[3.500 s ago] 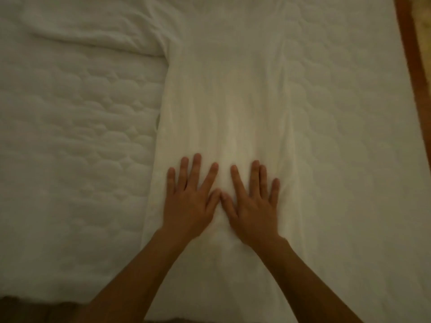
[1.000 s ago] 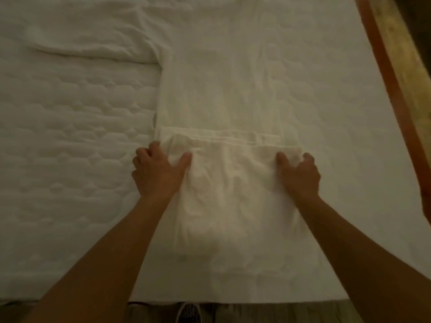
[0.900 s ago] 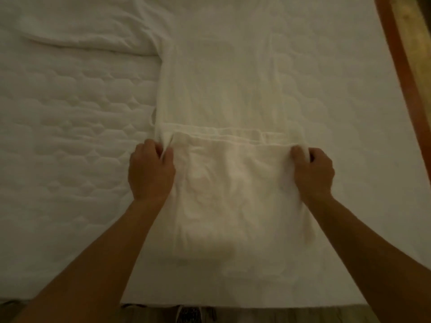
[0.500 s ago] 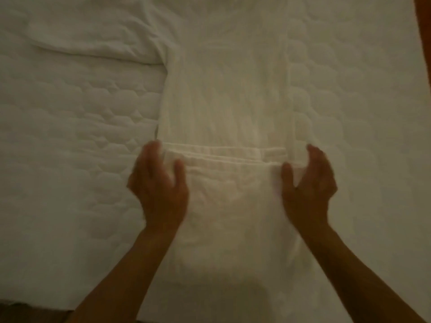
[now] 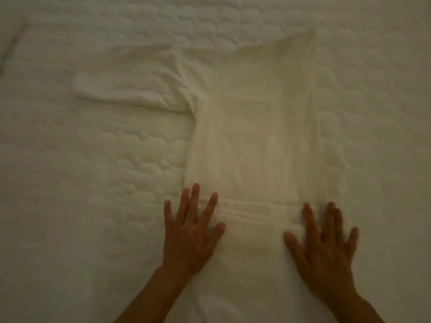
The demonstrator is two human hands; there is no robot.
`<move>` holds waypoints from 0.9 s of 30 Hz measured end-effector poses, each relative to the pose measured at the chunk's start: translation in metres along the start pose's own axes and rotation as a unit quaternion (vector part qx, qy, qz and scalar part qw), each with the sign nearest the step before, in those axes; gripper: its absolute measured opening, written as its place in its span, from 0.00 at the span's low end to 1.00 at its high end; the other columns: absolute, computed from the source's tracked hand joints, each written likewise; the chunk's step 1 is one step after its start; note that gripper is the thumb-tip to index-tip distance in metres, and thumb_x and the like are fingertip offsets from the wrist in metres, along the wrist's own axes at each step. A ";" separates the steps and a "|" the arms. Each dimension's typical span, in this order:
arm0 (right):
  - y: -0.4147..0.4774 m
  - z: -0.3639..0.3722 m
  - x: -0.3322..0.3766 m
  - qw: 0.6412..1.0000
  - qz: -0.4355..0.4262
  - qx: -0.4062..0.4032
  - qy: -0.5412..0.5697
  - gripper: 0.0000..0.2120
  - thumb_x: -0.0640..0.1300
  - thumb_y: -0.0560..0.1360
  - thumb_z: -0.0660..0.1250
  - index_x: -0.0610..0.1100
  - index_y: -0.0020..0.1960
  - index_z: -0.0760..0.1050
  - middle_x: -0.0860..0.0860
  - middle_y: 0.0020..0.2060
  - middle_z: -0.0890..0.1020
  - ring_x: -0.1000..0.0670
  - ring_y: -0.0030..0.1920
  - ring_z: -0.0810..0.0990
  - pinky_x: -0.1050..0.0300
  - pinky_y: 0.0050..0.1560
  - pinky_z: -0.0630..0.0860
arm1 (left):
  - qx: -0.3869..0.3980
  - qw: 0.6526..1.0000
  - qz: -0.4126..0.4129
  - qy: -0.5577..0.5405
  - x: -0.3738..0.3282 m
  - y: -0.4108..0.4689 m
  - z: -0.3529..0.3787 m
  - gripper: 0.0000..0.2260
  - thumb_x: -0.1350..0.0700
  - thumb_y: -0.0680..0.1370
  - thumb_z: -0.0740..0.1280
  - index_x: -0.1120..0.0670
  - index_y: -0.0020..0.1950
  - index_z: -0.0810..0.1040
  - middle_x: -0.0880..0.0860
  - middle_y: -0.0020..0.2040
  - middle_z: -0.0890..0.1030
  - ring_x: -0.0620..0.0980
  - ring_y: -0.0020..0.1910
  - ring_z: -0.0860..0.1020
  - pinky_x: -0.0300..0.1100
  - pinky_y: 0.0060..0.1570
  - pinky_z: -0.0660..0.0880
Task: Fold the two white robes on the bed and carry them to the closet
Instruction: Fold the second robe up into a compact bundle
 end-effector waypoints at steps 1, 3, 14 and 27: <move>0.014 -0.003 0.015 1.000 -0.010 0.000 -0.002 0.37 0.74 0.75 0.40 0.62 0.80 0.41 0.44 0.82 0.46 0.44 0.81 0.43 0.35 0.77 0.42 | -0.006 0.999 -0.042 -0.011 0.017 0.017 -0.005 0.29 0.36 0.82 0.51 0.45 0.81 0.56 0.56 0.82 0.54 0.57 0.81 0.53 0.63 0.76 0.50; 0.050 -0.007 0.053 0.999 -0.036 -0.010 0.001 0.37 0.74 0.75 0.39 0.61 0.81 0.41 0.45 0.82 0.46 0.45 0.81 0.43 0.38 0.77 0.40 | 0.003 0.983 -0.155 -0.100 0.054 0.060 -0.016 0.30 0.35 0.81 0.51 0.46 0.81 0.58 0.55 0.81 0.58 0.56 0.80 0.58 0.56 0.76 0.56; 0.257 0.007 0.194 0.992 -0.065 -0.076 -0.079 0.37 0.72 0.75 0.42 0.59 0.81 0.52 0.43 0.80 0.57 0.42 0.80 0.55 0.33 0.76 0.50 | -0.198 0.393 -0.515 -0.736 0.245 0.306 -0.053 0.18 0.54 0.71 0.78 0.58 0.57 0.78 0.60 0.51 0.82 0.58 0.47 0.83 0.54 0.39 0.83; 0.259 0.003 0.193 0.990 -0.102 -0.077 -0.060 0.36 0.70 0.75 0.51 0.57 0.80 0.58 0.42 0.80 0.57 0.43 0.80 0.53 0.35 0.77 0.46 | -0.299 0.458 -0.295 -0.784 0.240 0.395 -0.122 0.18 0.49 0.80 0.66 0.55 0.67 0.78 0.56 0.60 0.83 0.58 0.58 0.83 0.61 0.62 0.76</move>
Point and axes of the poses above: each hand's wrist, its own y-axis towards the middle knuckle, its own z-axis out of the palm, x = y × z, the point moved 1 cm from there along y, towards the middle knuckle
